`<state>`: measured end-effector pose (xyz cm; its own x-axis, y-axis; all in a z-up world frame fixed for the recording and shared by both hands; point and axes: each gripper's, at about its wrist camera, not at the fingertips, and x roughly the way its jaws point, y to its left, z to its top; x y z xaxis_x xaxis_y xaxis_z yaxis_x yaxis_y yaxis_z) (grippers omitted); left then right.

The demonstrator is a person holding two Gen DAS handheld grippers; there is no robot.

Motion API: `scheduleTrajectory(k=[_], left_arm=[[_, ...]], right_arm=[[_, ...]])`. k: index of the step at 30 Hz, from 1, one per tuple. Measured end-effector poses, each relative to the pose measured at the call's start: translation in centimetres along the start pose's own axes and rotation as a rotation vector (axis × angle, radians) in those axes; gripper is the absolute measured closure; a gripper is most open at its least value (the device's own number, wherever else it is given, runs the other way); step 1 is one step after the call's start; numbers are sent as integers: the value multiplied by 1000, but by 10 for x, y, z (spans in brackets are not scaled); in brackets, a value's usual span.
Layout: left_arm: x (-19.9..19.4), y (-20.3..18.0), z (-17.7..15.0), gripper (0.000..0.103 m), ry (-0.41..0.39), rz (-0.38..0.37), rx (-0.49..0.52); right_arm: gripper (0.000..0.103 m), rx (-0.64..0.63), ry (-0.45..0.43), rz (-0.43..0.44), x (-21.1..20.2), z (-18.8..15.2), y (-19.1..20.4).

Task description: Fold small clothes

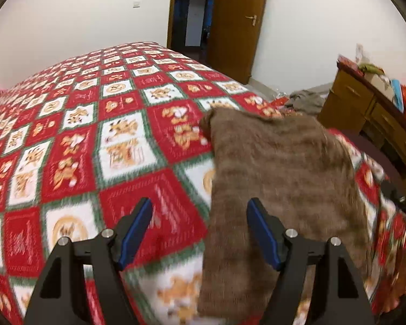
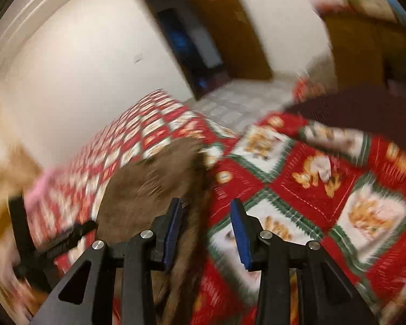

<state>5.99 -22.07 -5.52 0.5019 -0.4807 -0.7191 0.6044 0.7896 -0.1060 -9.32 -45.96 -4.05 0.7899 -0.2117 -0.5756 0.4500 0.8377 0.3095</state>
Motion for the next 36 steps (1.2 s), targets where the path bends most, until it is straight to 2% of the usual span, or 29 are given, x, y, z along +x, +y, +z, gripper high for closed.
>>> scheduleTrajectory(k=[3,6,9,11,14,18,20,23,26,29,33,36], left_arm=[[-10,-12,-17,28,-15,38,42],[-14,-25,-29,28,-11,78,89],[-9,-31,-37,28,18,150,130],[0,-29,-41,28,66,184,128],[0,-23,-45,28,75,173,90],[-5,-25,-50,28,88,197,105],[-7,-25,-55,27,98,200,105],[-11,-17,-65,21,135,181,60],[-10,-7,-77,20,208,174,21],[-20,-5,-84,20,209,187,23],[-34,-9,-87,20,190,179,33],[-46,-12,-84,20,157,162,31]], right_arm=[[68,-196,32,36,-13,-14,48],[67,-277,91,38,-7,-30,71],[67,-300,160,-15,6,-47,68],[69,-285,206,-45,12,-59,59],[71,-328,190,-60,9,-66,57],[71,-383,195,-104,5,-74,63],[70,-377,195,-104,1,-74,62],[69,-355,223,-113,-7,-72,59],[69,-260,264,-82,-25,-73,49],[69,-165,268,-31,-53,-77,37],[67,-148,236,-30,-80,-80,36],[59,-149,217,-17,-85,-78,41]])
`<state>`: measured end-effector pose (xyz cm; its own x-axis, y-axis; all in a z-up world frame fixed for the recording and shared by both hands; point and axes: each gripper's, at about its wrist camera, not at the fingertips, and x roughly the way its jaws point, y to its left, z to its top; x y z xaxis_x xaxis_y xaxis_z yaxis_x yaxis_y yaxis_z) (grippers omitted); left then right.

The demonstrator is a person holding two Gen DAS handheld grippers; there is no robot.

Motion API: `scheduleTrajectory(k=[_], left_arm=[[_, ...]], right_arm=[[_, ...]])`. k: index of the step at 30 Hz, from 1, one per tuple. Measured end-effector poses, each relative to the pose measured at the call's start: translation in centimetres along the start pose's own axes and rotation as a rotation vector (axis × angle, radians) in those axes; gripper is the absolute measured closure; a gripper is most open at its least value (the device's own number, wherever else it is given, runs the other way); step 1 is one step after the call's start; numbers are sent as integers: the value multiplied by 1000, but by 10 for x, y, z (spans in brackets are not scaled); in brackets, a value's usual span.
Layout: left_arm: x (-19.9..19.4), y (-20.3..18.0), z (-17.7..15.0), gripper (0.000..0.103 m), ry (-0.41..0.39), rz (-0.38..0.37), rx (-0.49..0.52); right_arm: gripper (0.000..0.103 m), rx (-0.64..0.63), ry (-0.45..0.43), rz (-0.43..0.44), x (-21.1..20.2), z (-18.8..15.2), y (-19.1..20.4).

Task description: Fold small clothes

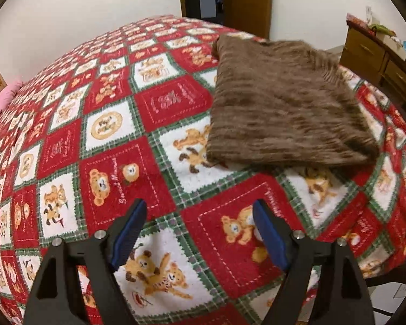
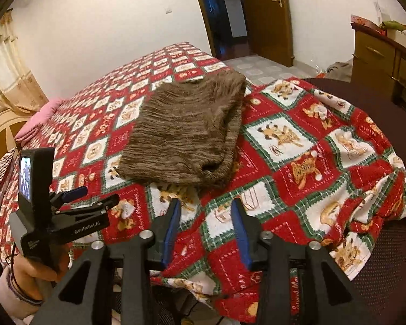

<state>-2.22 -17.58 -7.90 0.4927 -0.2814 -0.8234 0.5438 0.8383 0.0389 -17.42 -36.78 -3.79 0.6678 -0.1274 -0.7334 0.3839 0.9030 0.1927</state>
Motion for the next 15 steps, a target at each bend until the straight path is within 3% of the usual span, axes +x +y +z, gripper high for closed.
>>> scheduleTrajectory(k=[4,8,12,15], left_arm=[[-12,3,3,15,-56,-7,-10],[-16,1,6,15,-50,18,-5],[-34,-8,3,14,-109,47,40],[-48,-11,4,8,-157,57,63]], right_arm=[[59,7,-7,33,0,0,2],[59,20,-5,28,-1,2,2],[59,-26,-47,-48,-11,5,10],[59,-59,-101,-87,-22,6,19]])
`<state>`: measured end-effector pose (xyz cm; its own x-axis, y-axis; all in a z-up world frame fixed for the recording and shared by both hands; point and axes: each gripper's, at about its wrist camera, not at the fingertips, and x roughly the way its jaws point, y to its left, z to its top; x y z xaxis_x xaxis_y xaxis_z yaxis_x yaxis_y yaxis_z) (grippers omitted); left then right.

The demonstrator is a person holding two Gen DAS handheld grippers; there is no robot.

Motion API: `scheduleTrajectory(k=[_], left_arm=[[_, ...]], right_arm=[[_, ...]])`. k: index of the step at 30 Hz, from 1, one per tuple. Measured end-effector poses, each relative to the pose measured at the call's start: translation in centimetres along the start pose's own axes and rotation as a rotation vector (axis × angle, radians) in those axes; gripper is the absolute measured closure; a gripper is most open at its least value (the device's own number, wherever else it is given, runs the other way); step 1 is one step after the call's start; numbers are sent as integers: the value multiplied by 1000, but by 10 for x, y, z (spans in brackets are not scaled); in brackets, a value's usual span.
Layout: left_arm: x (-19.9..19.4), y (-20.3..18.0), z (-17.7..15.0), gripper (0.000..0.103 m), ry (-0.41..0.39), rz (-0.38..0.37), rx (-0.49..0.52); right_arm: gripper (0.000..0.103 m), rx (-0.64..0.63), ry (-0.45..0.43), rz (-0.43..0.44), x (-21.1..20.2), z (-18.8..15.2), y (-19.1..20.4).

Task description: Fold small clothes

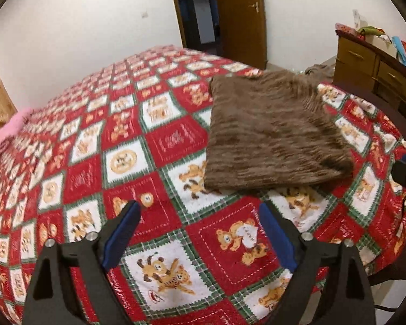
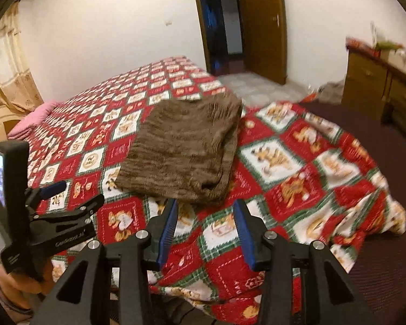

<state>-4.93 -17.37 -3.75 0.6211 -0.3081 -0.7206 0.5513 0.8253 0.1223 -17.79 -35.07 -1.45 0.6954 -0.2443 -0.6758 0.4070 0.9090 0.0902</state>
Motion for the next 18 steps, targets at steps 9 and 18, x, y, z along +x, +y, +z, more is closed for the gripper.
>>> scheduleTrajectory(k=[9,18], left_arm=[[-60,-1,12,0,-186,19,9],[-102,-6,14,0,-304,30,12]], right_arm=[[25,4,-153,-24,-43,16,10],[25,-38,-229,-51,-87,12,18]])
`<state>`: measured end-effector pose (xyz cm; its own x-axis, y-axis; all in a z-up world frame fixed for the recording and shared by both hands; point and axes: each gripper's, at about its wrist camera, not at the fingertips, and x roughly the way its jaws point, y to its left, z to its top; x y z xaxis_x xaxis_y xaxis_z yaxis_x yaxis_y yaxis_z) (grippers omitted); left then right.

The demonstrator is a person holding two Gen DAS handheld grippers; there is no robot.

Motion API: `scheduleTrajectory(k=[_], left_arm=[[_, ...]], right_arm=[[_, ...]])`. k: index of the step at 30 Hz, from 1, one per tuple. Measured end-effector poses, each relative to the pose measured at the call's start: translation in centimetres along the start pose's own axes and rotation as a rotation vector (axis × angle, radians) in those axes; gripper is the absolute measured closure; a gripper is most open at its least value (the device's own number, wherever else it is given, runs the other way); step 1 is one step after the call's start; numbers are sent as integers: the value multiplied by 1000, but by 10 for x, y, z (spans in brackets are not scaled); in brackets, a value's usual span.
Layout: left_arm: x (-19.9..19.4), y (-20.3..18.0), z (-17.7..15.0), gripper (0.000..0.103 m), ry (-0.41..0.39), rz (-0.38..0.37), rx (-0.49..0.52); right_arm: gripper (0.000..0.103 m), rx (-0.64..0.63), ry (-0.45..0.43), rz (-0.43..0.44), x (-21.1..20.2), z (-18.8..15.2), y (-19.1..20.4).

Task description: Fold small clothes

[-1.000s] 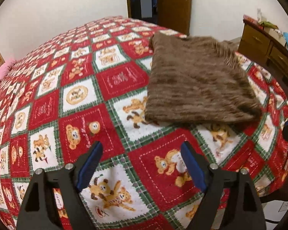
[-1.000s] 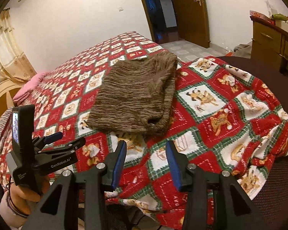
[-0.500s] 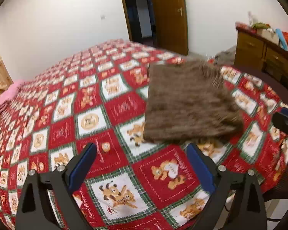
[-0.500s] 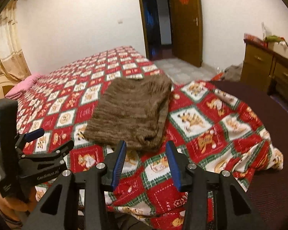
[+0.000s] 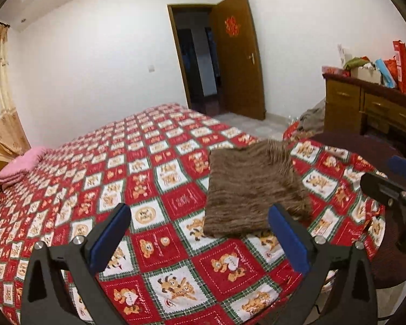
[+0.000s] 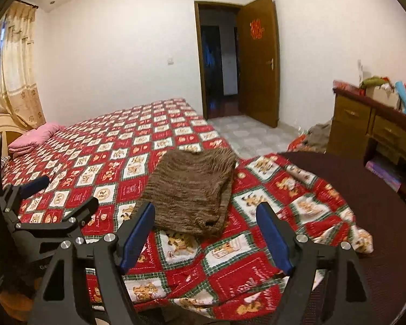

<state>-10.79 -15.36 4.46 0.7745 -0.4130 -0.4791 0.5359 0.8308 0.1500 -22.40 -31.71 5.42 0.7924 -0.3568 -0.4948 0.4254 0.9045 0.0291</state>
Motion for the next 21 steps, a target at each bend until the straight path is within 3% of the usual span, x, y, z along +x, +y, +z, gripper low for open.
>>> scheduleTrajectory(k=[9,21], left_arm=[[-13,0,0,0,-34,38,-32],[-12,-3,-2,0,-11,-11,-35]], right_arm=[[25,21,-58,12,-22,7,6],[25,18,-52,20,-18,3,10]])
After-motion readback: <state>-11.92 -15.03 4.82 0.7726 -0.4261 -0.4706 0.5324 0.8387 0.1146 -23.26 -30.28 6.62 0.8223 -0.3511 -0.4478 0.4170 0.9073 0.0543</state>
